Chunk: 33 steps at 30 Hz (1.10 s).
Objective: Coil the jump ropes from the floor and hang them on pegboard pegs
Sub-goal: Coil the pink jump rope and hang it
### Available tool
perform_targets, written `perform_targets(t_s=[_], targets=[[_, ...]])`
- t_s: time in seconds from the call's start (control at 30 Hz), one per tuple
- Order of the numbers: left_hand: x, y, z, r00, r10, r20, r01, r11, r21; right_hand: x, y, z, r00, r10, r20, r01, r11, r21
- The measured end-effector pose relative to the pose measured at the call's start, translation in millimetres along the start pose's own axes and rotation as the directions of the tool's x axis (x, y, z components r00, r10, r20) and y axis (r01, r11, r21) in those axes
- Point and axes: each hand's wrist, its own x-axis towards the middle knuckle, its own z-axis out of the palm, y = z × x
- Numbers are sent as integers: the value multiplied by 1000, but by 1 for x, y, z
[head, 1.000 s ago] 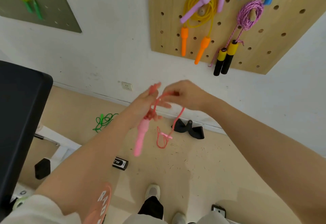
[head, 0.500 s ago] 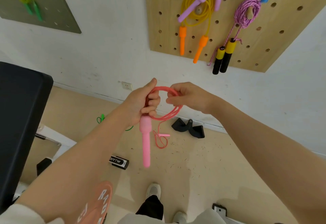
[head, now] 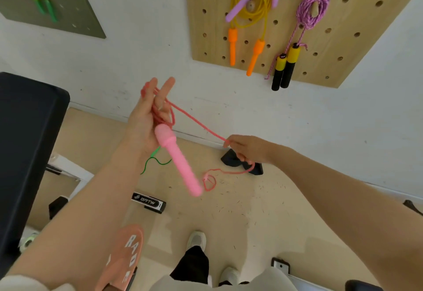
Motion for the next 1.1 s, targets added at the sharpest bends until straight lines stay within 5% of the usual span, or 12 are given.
perform_targets(t_s=[0.1, 0.2, 0.27, 0.33, 0.4, 0.5, 0.7, 0.8, 0.9, 1.1], targets=[[-3, -20, 0, 997, -60, -50, 75, 921, 381, -2, -23, 5, 988, -105, 116, 146, 886, -440], [-7, -43, 6, 990, -131, 50, 47, 642, 766, -7, -59, 5, 945, -271, 186, 328, 809, -488], [-13, -52, 12, 980, -184, 76, 36, 539, 842, -11, -75, -6, 908, -416, 48, 395, 814, -426], [-17, -54, 19, 958, -277, 79, 109, 602, 791, -11, -75, -25, 856, -473, -206, 365, 838, -406], [-18, -48, 25, 905, -400, 143, 180, 666, 724, -10, -64, -39, 820, -452, -351, 336, 877, -343], [-10, -36, 34, 845, -493, 208, 176, 623, 762, -8, -54, -37, 800, -390, -455, 384, 917, -110], [9, -21, 41, 810, -571, 136, 180, 462, 868, -4, -50, -46, 942, -296, -155, 326, 918, 227], [11, -20, 44, 819, -535, 209, 218, 626, 749, -5, -46, -53, 943, -300, -147, 334, 831, 446], [17, -23, 48, 844, -450, 291, 306, 851, 428, 4, -46, -54, 941, -274, -200, 338, 712, 616], [32, -18, 34, 934, -265, 238, 209, 949, 236, 25, -45, -46, 971, -192, -139, 237, 746, 623]])
